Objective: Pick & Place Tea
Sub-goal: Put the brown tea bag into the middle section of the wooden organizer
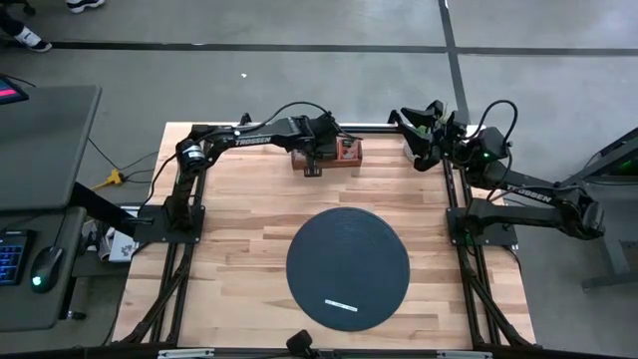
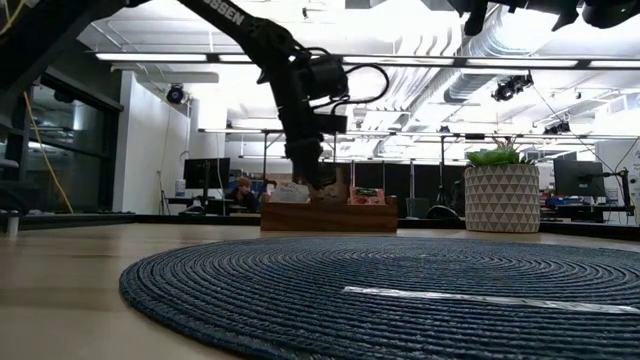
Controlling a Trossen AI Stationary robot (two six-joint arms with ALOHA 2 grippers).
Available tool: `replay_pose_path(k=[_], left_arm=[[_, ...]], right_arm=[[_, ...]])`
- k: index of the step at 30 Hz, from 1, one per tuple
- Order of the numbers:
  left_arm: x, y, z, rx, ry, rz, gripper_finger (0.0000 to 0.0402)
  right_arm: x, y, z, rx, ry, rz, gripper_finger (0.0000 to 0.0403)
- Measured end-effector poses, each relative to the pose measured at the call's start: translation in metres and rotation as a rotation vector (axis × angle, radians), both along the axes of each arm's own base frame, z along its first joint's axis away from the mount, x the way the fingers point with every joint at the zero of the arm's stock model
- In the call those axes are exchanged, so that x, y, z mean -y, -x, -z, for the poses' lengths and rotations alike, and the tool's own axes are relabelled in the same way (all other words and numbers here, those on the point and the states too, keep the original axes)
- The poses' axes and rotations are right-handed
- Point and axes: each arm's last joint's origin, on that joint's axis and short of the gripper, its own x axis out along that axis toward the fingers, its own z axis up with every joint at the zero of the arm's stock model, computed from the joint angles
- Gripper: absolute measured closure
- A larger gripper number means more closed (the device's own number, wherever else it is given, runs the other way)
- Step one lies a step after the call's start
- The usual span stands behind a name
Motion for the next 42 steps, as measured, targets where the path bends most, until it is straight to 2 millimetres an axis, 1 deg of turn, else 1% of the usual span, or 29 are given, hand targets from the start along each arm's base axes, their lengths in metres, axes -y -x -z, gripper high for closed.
replay_pose_path(k=[15, 18, 20, 28, 31, 34, 42], left_arm=[[0.0, -0.002, -0.001, 0.022, 0.007, 0.008, 0.0401], [-0.001, -0.005, 0.008, 0.018, 0.028, 0.017, 0.0401], [0.0, -0.003, 0.012, -0.001, 0.065, 0.028, 0.0401], [-0.001, -0.006, 0.008, 0.037, 0.03, 0.023, 0.0401], [-0.004, -0.005, 0.008, 0.034, 0.031, 0.017, 0.0398], [-0.004, -0.005, 0.008, 0.044, 0.052, 0.031, 0.0375], [-0.005, -0.008, 0.005, 0.06, 0.001, 0.018, 0.0269]], right_arm=[[-0.001, -0.001, 0.001, -0.017, -0.012, -0.043, 0.0171], [-0.001, -0.001, 0.001, -0.017, -0.012, -0.043, 0.0171], [-0.001, -0.001, 0.001, -0.017, -0.012, -0.043, 0.0171], [-0.001, -0.001, 0.002, -0.021, -0.013, -0.046, 0.0171], [-0.001, -0.001, 0.002, -0.021, -0.013, -0.046, 0.0171], [-0.001, -0.001, 0.002, -0.023, -0.01, -0.054, 0.0171], [-0.001, -0.002, 0.003, -0.036, -0.01, -0.066, 0.0171]])
